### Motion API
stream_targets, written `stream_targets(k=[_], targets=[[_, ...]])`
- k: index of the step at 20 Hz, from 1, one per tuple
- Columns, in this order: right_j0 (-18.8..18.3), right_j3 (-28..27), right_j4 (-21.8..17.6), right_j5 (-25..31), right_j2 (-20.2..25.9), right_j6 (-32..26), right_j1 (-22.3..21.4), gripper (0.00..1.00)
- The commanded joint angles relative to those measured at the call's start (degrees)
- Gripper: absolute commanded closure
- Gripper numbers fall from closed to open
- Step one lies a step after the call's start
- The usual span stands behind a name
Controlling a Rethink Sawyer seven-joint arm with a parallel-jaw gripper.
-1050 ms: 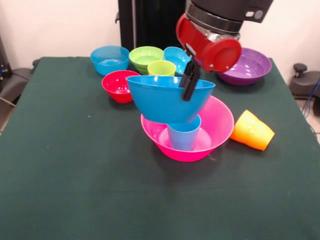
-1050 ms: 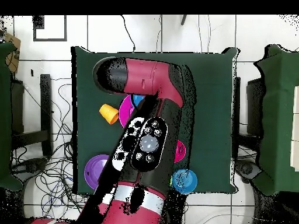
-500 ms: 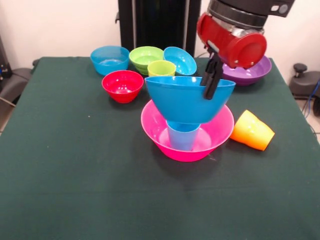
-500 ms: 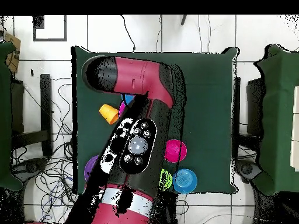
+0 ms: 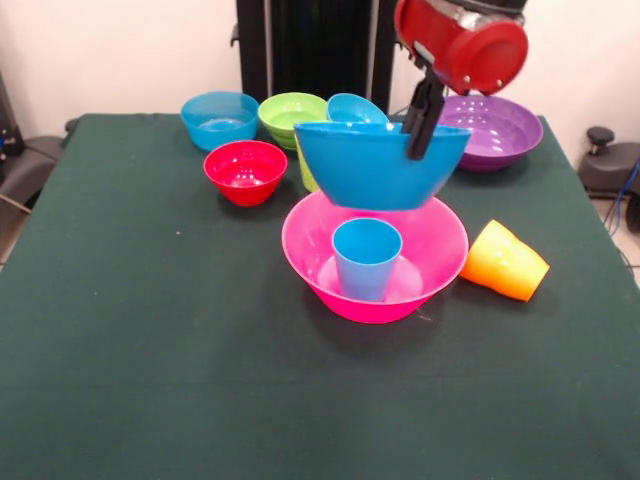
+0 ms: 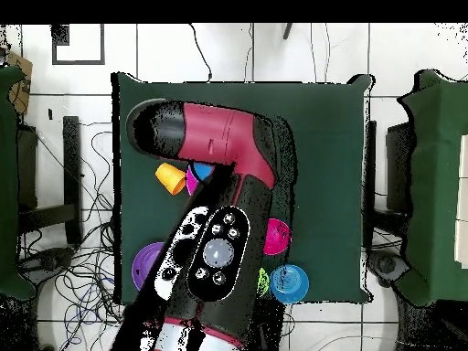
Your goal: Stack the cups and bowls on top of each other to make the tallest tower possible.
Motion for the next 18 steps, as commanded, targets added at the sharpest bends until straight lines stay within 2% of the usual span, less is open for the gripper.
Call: stream_targets(k=[1, 6, 18], targets=[[-1.7, 9.3, -1.5, -5.8, 3.4, 1.8, -2.0, 1.0], [-2.9, 11.0, -1.7, -8.3, 4.6, 0.7, -2.2, 1.0], [-1.7, 6.0, -0.6, -9.9, 3.8, 4.7, 2.4, 1.0]])
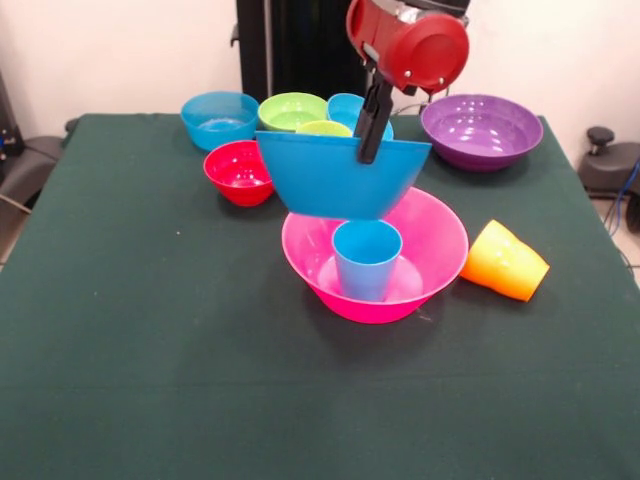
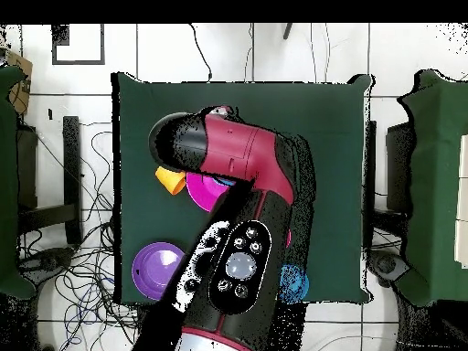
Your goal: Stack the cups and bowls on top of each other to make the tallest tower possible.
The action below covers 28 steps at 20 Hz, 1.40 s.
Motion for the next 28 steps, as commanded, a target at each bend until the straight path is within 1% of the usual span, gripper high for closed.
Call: stream_targets(k=[1, 5, 15, 19, 25, 28], targets=[[0.3, 0.9, -0.3, -1.4, 3.9, 5.2, 4.2, 1.0], [1.0, 0.7, 0.8, -1.8, 4.4, 6.6, 5.1, 1.0], [2.3, -0.5, 2.0, -1.8, 4.0, 8.2, 6.9, 1.0], [2.6, -0.9, 2.4, -1.6, 4.0, 8.5, 7.2, 1.0], [2.9, -2.6, 3.0, -2.1, 3.4, 9.1, 9.2, 1.0], [2.9, -3.0, 3.2, -2.2, 3.3, 8.8, 9.5, 1.0]])
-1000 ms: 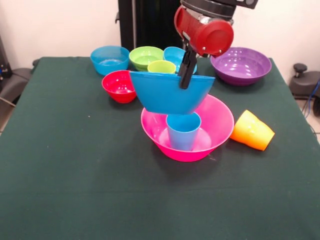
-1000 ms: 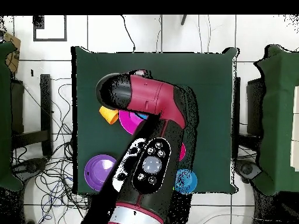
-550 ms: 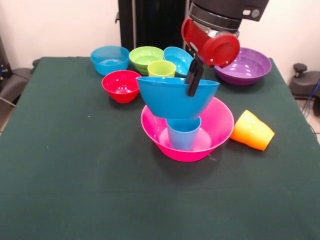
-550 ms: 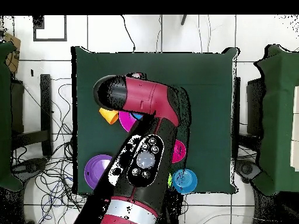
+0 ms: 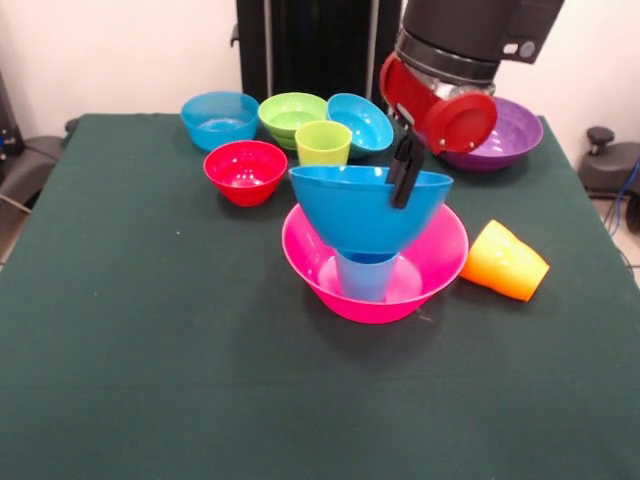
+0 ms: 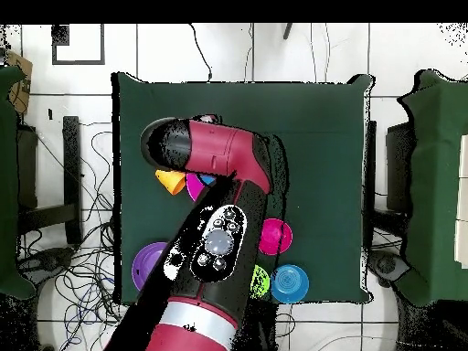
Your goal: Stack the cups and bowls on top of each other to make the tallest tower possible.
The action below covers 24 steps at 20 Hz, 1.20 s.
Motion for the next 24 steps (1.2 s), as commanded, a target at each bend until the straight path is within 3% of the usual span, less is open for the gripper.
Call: stream_targets(k=[1, 24], targets=[[0.6, -1.9, 1.6, -2.1, 3.3, 8.7, 4.1, 1.0], [-0.1, 5.2, 2.3, -5.8, 5.7, 5.1, 1.7, 1.0]])
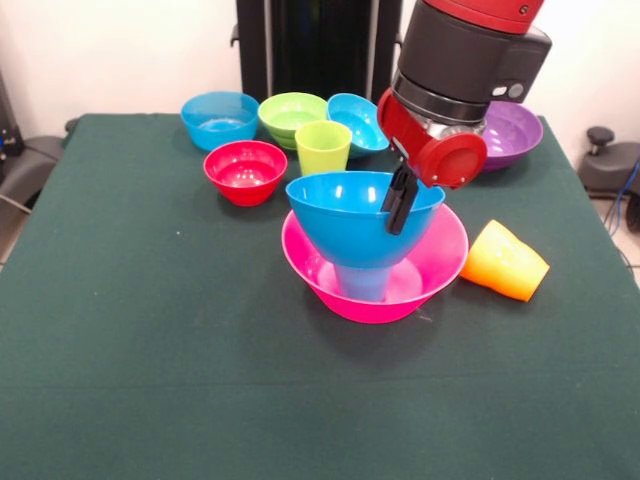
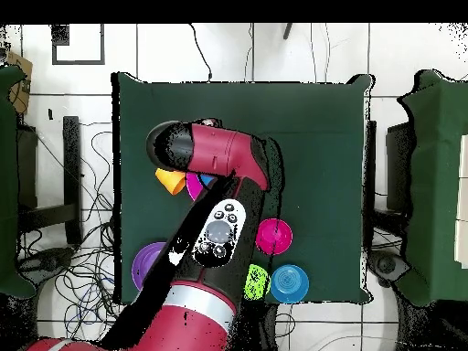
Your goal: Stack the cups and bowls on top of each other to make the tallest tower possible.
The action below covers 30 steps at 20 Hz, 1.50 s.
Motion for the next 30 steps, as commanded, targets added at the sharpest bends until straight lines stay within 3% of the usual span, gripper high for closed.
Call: stream_targets(k=[1, 6, 14, 20, 30], targets=[[-0.2, 5.2, 1.2, -3.9, 6.1, 5.2, -1.1, 1.0], [-0.8, 5.2, 1.6, -1.3, 7.3, 3.6, -0.1, 1.0], [-2.6, 9.7, 1.9, -4.9, 9.4, 2.6, -0.2, 1.0], [-4.2, 10.1, 1.7, -7.0, 11.0, 1.5, 0.9, 1.0], [-1.7, 6.5, 3.0, -4.4, 9.0, 5.1, 1.1, 1.0]])
